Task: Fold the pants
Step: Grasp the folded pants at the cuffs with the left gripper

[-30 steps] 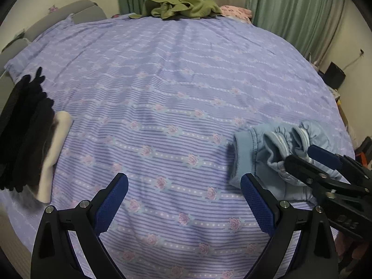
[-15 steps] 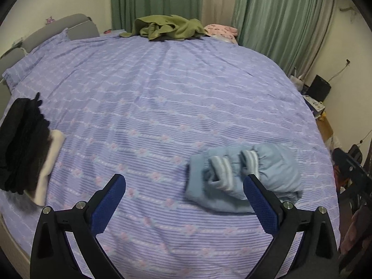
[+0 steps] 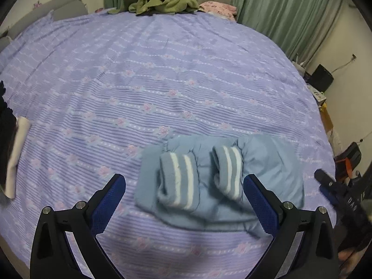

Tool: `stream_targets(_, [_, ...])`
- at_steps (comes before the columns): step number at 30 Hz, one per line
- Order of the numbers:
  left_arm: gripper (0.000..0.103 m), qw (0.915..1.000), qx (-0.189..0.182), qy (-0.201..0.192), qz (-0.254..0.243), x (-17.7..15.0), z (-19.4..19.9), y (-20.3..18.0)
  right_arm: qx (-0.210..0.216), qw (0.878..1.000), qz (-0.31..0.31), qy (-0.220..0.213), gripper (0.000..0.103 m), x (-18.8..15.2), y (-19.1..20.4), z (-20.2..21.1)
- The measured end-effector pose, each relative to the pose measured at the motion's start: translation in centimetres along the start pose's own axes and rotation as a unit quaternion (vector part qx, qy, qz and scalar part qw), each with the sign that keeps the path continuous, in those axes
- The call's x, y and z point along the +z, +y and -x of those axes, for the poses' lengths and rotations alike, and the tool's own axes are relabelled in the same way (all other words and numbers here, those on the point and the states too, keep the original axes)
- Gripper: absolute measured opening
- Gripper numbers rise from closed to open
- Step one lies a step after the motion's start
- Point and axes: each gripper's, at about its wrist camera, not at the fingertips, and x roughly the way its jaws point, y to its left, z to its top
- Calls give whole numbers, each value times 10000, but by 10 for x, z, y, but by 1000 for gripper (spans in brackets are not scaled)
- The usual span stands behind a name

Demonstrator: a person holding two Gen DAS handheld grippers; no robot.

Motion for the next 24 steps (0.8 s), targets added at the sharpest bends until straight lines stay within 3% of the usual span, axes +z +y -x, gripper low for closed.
stream_targets(6, [103,9992,182,350,105,0,-31,3,448,9960,-561,528,91,-14,-21,-52])
stream_targets(12, [103,9979,190,551,296,-10,-48,27,932,9869,-956,910,90,-32,-21,-76])
stream_targets(17, [103,9946,-275,708,703,-23,-65,51,774,9913,-487,941,90,-42,-3,-85])
stream_targets(24, [103,9875,-975,682,1032,-38,-86,68,643,9924,-287,1010,90,-47,3,-97])
